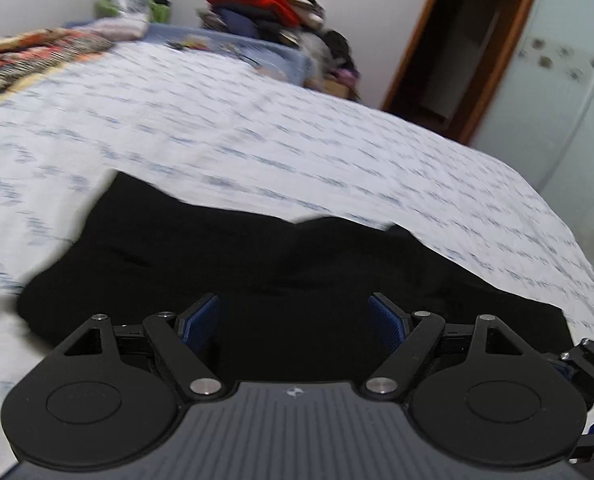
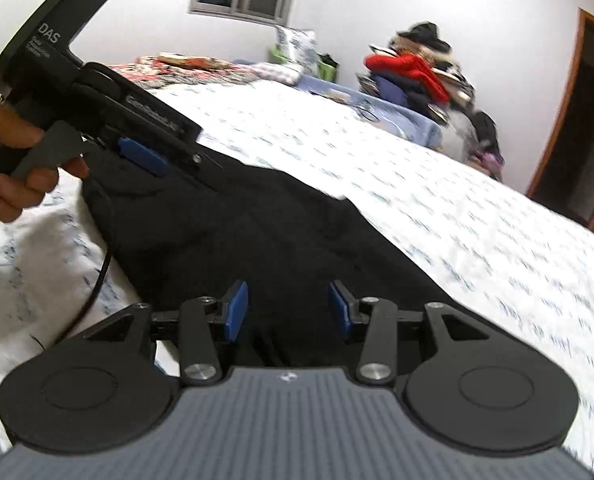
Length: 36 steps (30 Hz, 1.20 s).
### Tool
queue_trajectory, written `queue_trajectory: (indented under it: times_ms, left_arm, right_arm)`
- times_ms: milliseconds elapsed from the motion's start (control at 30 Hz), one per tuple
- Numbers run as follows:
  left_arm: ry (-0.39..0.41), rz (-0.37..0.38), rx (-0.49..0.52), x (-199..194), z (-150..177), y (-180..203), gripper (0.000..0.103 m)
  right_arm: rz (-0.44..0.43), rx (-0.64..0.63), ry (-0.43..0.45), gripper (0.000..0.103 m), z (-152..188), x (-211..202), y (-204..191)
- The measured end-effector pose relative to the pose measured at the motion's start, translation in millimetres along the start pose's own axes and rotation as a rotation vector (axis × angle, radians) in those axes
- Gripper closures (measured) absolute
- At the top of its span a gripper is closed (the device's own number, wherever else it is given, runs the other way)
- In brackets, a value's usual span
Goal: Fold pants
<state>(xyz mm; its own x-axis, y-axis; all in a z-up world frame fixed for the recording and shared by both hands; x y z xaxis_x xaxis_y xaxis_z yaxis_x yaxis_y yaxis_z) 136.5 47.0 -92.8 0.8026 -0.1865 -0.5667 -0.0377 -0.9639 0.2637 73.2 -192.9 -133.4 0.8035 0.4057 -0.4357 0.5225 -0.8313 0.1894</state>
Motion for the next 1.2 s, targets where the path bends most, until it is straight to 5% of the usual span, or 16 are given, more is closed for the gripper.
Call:
queue_trajectory:
  times_ms: [267, 433, 667, 933, 1200]
  left_arm:
    - [0.1, -0.151, -0.117, -45.0, -18.3, -89.1, 0.022]
    - [0.067, -0.196, -0.189, -53.0, -13.5, -124.4, 0.022]
    - [-0.002, -0.101, -0.268, -46.8, 7.0, -122.0, 0.021]
    - [-0.067, 0.033, -0.573, -33.9, 22.7, -134.6, 0.021]
    - [-0.086, 0.034, -0.589, -19.8, 22.7, -125.8, 0.019]
  right_arm:
    - [-0.077, -0.168, 0.053, 0.052, -40.0, 22.6, -53.4]
    - [-0.141, -0.3, 0.094, 0.051, -60.6, 39.6, -106.9]
    - [-0.199, -0.445, 0.12, 0.047, -55.4, 51.3, -166.5]
    - [-0.156, -0.572, 0.138, 0.047, -55.7, 75.9, -198.9]
    - [-0.135, -0.619, 0.124, 0.047, -50.1, 103.4, -216.4]
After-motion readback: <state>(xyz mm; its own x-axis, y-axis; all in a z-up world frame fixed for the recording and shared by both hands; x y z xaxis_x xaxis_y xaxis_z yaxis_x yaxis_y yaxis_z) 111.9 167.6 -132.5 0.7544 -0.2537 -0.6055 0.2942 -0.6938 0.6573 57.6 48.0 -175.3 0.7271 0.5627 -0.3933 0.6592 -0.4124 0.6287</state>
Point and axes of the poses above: each gripper's, at about its wrist camera, not at the fingertips, and x roughly the way its jaws point, y to its right, z to its underside, the point moved 10 cm from there along x, roughly the way its jaws point, and after that the axes turned 6 degrees about y, right-handed, at the moved point
